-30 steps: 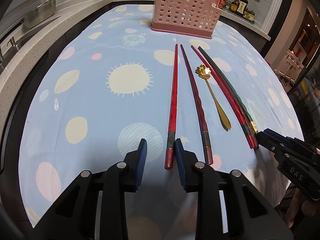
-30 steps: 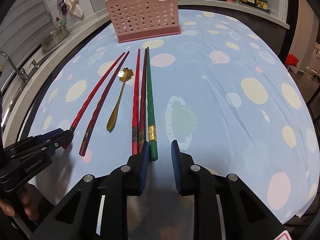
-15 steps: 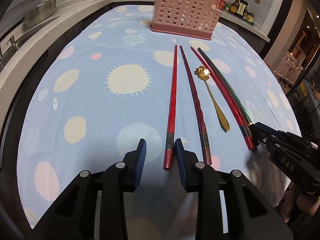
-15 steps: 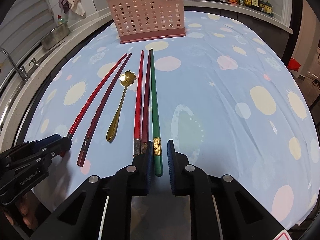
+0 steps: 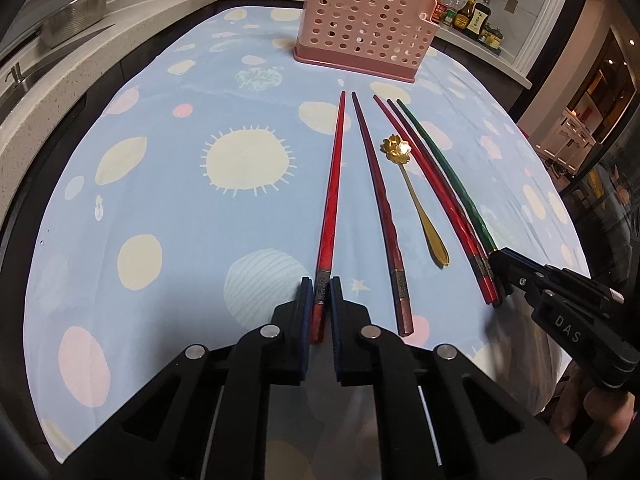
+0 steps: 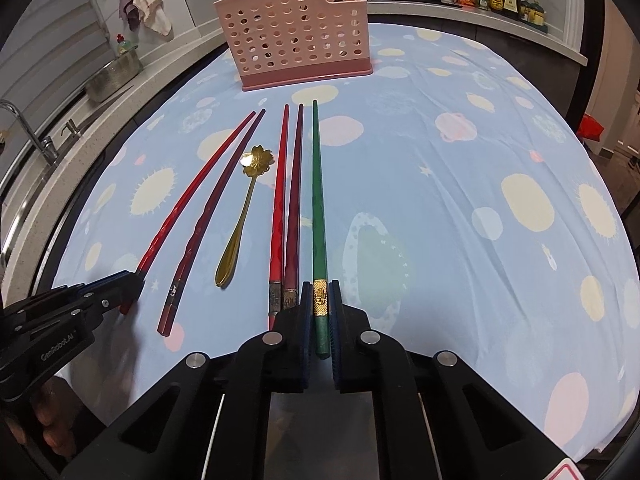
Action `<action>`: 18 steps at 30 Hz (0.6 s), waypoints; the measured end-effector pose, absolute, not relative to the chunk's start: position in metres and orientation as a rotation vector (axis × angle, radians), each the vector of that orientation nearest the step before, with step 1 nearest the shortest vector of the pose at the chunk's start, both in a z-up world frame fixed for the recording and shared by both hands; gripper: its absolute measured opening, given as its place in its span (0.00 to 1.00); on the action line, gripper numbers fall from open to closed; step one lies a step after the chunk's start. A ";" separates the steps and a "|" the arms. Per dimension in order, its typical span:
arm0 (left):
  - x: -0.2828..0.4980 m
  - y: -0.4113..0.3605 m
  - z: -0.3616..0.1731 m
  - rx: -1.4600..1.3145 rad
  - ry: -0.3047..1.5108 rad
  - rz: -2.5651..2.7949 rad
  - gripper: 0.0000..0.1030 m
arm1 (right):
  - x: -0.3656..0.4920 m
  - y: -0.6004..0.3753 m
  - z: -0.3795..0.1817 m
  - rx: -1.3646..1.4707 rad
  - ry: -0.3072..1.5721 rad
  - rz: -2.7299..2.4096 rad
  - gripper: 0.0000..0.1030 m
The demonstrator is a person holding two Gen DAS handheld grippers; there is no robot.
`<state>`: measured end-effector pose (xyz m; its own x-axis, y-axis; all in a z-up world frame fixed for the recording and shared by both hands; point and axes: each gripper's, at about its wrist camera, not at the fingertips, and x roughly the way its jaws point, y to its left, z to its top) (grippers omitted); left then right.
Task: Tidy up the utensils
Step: 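Close the left tool on a red chopstick while the right tool grasps the green chopstick, then lift and carry the red and green chopsticks over the pink holder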
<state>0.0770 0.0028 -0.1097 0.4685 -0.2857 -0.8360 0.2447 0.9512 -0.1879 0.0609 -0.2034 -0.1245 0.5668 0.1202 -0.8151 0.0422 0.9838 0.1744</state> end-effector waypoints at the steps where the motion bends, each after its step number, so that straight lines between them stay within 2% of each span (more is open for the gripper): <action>1: 0.077 0.003 -0.109 -0.047 1.035 -0.326 0.08 | 0.060 -0.203 -0.123 0.183 0.964 0.048 0.07; 7: 0.073 0.007 -0.096 -0.061 1.014 -0.326 0.07 | 0.053 -0.209 -0.105 0.207 0.924 0.051 0.07; 18: 0.073 0.018 -0.028 -0.115 0.877 -0.341 0.07 | 0.043 -0.226 -0.035 0.258 0.751 0.056 0.07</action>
<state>0.0733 0.0182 -0.0283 0.5894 -0.3390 -0.7333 0.2458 0.9399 -0.2369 0.0434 -0.2256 -0.0346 0.7308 0.1420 -0.6677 0.0419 0.9670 0.2515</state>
